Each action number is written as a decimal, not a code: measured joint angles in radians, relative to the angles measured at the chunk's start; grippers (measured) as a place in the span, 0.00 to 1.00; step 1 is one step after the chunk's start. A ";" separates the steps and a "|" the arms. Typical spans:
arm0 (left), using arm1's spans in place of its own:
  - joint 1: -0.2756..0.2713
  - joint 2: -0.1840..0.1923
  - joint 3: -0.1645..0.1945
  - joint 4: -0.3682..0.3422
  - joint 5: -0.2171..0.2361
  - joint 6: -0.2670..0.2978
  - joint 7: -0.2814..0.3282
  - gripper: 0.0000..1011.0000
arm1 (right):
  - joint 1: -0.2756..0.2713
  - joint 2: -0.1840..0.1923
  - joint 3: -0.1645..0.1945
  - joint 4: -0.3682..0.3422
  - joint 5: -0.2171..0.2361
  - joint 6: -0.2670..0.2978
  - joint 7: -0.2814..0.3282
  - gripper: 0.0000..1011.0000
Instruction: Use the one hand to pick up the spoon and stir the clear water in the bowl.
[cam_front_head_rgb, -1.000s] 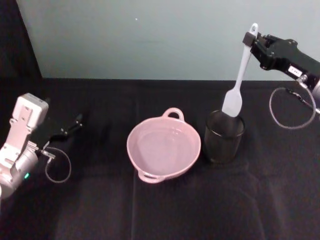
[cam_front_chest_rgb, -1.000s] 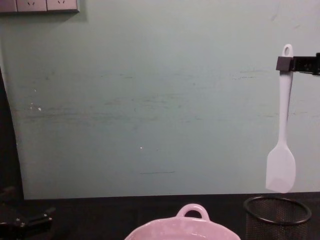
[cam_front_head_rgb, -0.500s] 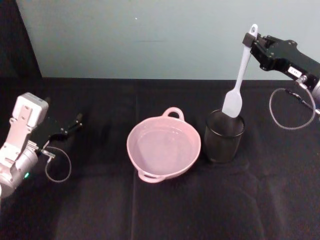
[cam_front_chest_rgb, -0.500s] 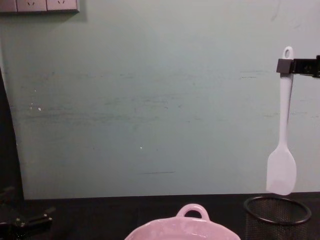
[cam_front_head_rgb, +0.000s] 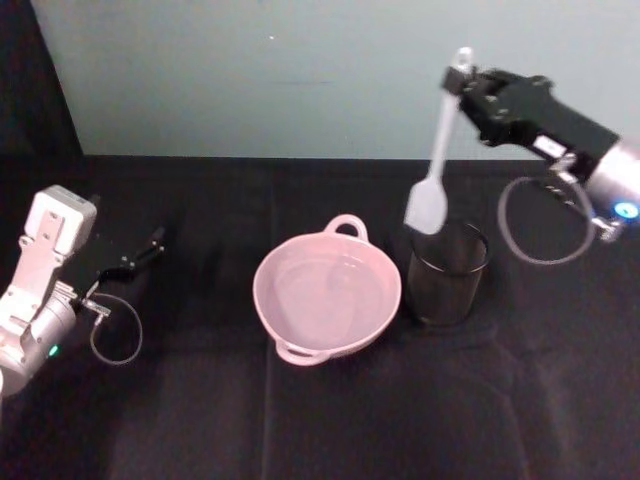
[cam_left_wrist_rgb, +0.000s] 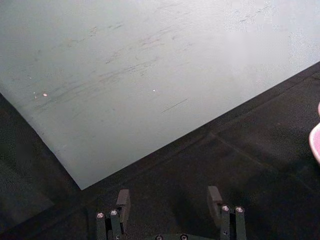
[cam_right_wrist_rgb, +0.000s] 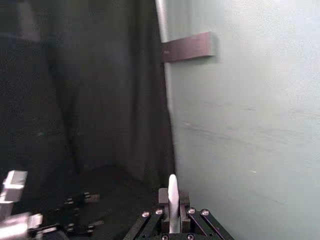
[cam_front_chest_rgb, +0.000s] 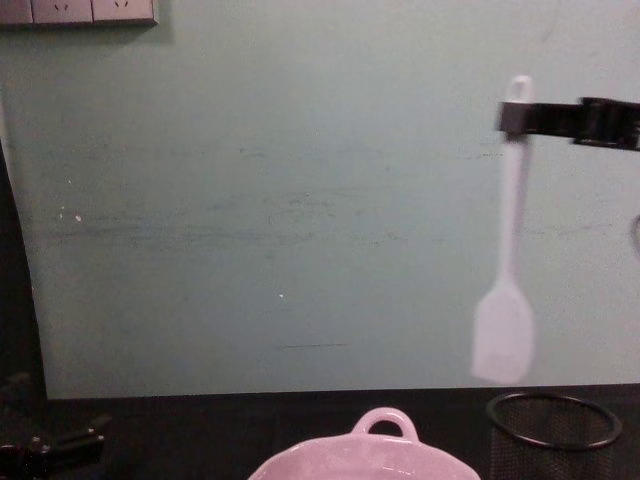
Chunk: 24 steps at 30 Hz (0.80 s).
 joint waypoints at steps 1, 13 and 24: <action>0.000 0.000 0.000 0.000 0.000 0.000 0.000 1.00 | 0.009 -0.013 -0.018 0.000 -0.013 -0.004 0.009 0.12; 0.000 0.000 0.000 0.000 0.000 0.000 0.000 1.00 | 0.012 -0.151 -0.124 0.105 -0.151 -0.145 0.023 0.12; 0.000 0.000 0.000 0.000 0.000 0.000 0.000 1.00 | -0.029 -0.214 -0.163 0.161 -0.253 -0.199 -0.019 0.12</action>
